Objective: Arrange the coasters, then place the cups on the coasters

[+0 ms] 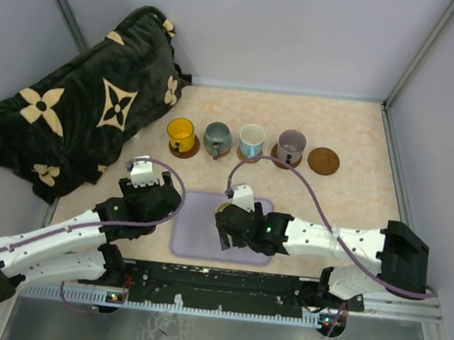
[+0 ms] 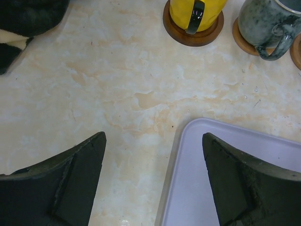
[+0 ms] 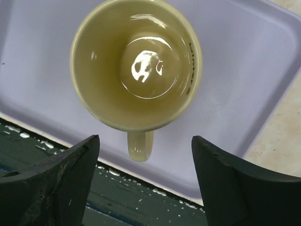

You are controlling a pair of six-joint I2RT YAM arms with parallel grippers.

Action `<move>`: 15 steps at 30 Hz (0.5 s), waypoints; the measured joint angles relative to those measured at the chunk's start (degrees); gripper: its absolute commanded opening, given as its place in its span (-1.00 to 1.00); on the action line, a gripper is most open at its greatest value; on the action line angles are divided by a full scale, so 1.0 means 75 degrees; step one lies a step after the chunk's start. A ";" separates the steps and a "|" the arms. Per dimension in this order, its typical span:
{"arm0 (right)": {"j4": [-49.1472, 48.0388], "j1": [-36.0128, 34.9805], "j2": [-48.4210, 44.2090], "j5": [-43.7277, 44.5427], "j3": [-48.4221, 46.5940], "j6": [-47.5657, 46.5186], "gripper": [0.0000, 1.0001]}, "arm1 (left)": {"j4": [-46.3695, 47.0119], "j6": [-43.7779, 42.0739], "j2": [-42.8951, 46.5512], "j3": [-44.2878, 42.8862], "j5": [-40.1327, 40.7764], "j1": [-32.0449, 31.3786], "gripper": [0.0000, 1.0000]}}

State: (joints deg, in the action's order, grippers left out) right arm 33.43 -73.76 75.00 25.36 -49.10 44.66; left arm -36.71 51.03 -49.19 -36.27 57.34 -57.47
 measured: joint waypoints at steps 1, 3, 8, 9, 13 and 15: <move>-0.0026 0.0000 0.0093 0.0000 0.0000 0.0000 0.56 | -0.0035 0.0038 -0.0026 0.0000 -0.0009 0.0000 0.77; -0.0105 0.0000 0.0286 -0.0003 0.0000 -0.0003 0.52 | -0.0087 0.0102 -0.0035 0.0017 -0.0026 0.0000 0.77; -0.0259 0.0000 0.0705 -0.0026 -0.0003 -0.0006 0.40 | -0.0175 0.0321 0.0003 0.0096 -0.0055 0.0000 0.76; -0.0294 0.0000 0.0769 -0.0032 -0.0003 -0.0006 0.37 | -0.0198 0.0391 0.0044 0.0128 -0.0061 0.0000 0.76; -0.0353 0.0000 0.1058 -0.0023 -0.0012 -0.0006 0.24 | -0.0274 0.0577 0.0306 0.0286 -0.0073 0.0000 0.74; -0.0353 0.0000 0.1180 -0.0023 -0.0012 -0.0009 0.13 | -0.0321 0.0635 0.0440 0.0341 -0.0076 0.0000 0.74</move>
State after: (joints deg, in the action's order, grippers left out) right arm 30.79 -73.76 83.85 25.19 -49.19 44.60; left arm -39.11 55.79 -45.89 -33.71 56.77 -57.47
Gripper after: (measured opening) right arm 0.627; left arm 0.874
